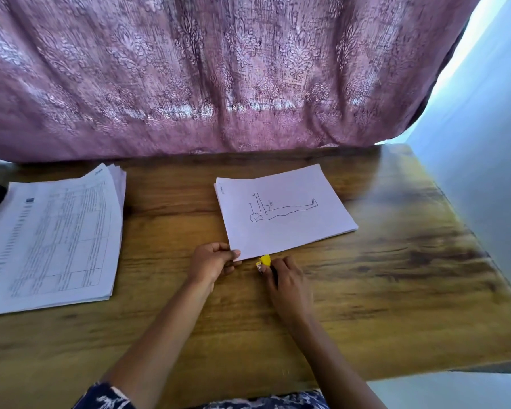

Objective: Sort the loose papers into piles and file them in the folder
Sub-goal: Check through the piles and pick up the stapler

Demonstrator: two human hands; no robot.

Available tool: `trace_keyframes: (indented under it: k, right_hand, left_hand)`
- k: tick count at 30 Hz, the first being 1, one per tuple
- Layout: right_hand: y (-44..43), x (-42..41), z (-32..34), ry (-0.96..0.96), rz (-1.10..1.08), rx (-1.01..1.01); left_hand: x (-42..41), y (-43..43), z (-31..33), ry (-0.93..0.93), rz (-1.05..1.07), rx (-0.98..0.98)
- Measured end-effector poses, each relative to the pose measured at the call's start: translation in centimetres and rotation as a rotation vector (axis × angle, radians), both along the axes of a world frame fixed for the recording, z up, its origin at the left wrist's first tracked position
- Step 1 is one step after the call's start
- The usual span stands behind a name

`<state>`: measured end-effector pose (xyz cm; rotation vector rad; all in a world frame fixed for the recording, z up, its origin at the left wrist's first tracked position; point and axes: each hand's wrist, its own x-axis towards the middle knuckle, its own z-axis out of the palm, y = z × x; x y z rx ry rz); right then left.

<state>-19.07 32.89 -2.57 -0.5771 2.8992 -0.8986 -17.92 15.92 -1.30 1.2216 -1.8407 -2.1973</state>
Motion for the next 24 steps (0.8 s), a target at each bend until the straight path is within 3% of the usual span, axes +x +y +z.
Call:
trace_keyframes:
  k: [11,17,24]
  right_hand:
    - [-1.1,-0.7,-0.2,0.129,0.026,0.011]
    - [-1.3,-0.8,-0.4,0.158,0.019,-0.112]
    - [-2.0,-1.0,-1.3,0.420,0.111,-0.170]
  left_hand:
    - [0.9,1.1,0.3,-0.011,-0.005,-0.054]
    - [1.1,1.0,0.7,-0.016,-0.034,-0.079]
    - [1.1,1.0,0.8,-0.026,-0.047,-0.062]
